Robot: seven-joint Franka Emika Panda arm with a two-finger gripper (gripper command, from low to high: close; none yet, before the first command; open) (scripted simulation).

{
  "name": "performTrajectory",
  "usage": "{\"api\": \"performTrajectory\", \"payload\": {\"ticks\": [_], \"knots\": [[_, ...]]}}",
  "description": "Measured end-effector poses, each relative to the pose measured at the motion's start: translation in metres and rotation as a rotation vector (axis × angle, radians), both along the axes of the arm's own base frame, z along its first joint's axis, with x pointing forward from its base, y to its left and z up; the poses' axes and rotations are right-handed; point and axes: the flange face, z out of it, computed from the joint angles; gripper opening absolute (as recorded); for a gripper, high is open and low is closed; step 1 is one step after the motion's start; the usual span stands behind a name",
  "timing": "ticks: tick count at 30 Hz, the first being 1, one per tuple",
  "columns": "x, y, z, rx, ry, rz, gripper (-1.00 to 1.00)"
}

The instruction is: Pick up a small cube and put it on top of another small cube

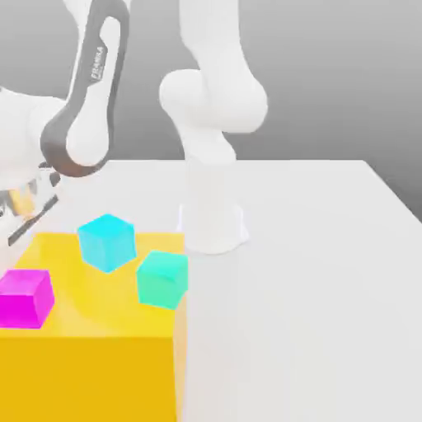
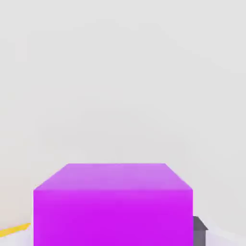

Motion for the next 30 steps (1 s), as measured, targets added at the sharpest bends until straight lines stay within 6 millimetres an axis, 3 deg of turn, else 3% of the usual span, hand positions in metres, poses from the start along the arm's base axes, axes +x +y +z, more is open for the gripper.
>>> {"api": "performTrajectory", "payload": {"ticks": [10, 12, 15, 21, 23, 25, 26, 27, 30], "knots": [[0.091, -0.012, 0.08, 0.095, -0.045, 0.534, -1.0], [0.127, 0.012, 0.111, 0.072, -0.052, 0.601, -1.0], [0.178, 0.066, 0.161, 0.013, -0.065, 0.645, -1.0], [0.213, 0.128, 0.217, -0.082, -0.098, 0.536, -1.0], [0.222, 0.145, 0.215, -0.097, -0.103, 0.513, -1.0], [0.226, 0.153, 0.188, -0.101, -0.103, 0.514, -1.0], [0.222, 0.139, 0.172, -0.102, -0.102, 0.486, -1.0], [0.213, 0.115, 0.16, -0.105, -0.099, 0.437, 1.0], [0.21, 0.107, 0.161, -0.106, -0.099, 0.423, 1.0]]}}
